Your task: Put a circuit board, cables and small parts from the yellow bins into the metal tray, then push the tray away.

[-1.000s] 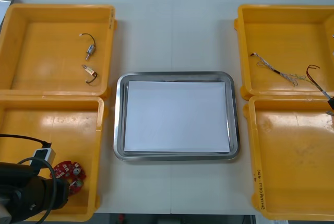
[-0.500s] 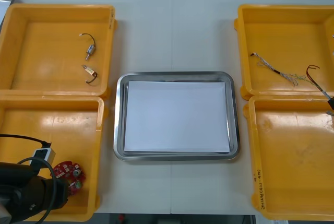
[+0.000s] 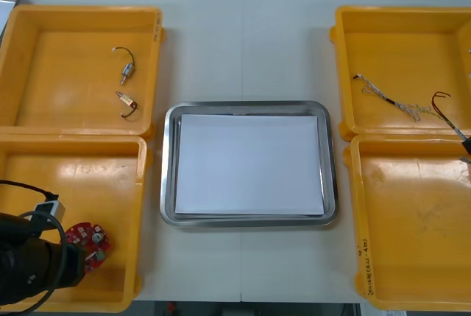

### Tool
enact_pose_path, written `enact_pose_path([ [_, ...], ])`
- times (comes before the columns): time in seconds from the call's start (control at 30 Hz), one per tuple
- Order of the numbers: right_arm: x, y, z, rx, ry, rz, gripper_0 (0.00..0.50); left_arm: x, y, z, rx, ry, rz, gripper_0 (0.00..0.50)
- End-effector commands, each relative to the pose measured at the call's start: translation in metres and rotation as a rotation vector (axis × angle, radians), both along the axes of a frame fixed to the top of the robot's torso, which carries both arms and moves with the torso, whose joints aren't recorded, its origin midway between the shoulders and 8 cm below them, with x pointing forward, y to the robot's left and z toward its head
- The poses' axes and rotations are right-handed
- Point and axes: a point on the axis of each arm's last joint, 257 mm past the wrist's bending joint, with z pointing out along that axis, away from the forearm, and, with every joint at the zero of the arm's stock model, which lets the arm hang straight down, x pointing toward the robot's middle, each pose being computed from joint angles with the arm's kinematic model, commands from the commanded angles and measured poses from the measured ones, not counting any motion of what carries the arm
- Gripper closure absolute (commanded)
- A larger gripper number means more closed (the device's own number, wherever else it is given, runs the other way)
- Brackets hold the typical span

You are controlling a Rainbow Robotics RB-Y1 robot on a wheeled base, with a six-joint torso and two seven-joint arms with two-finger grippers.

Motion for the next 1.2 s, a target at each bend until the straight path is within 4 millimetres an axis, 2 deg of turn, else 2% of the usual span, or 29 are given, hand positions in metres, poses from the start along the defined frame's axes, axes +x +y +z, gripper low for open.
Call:
enact_pose_path([
  [0.03, -0.001, -0.002, 0.009, -0.053, -0.019, 0.020, 0.500, 0.011, 0.005, 0.032, 0.009, -0.032, 0.040, 0.500],
  [0.23, -0.001, -0.002, 0.009, -0.053, -0.020, 0.018, 0.500, 0.020, 0.004, 0.061, 0.030, -0.053, 0.030, 0.500],
  [0.63, -0.001, -0.002, 0.009, -0.053, -0.019, 0.020, 0.500, 0.049, -0.009, 0.144, 0.049, -0.075, -0.022, 0.500],
  [0.87, -0.001, -0.002, 0.009, -0.053, -0.021, 0.020, 0.500, 0.058, -0.020, 0.176, 0.045, -0.050, -0.061, 0.500],
  [1.03, -0.001, -0.002, 0.009, -0.053, -0.020, 0.018, 0.500, 0.075, -0.047, 0.195, 0.019, -0.072, -0.108, 0.500],
  [1.2, 0.000, -0.002, 0.009, -0.054, -0.022, 0.018, 0.500, 0.085, -0.070, 0.198, 0.010, -0.064, -0.100, 0.500],
])
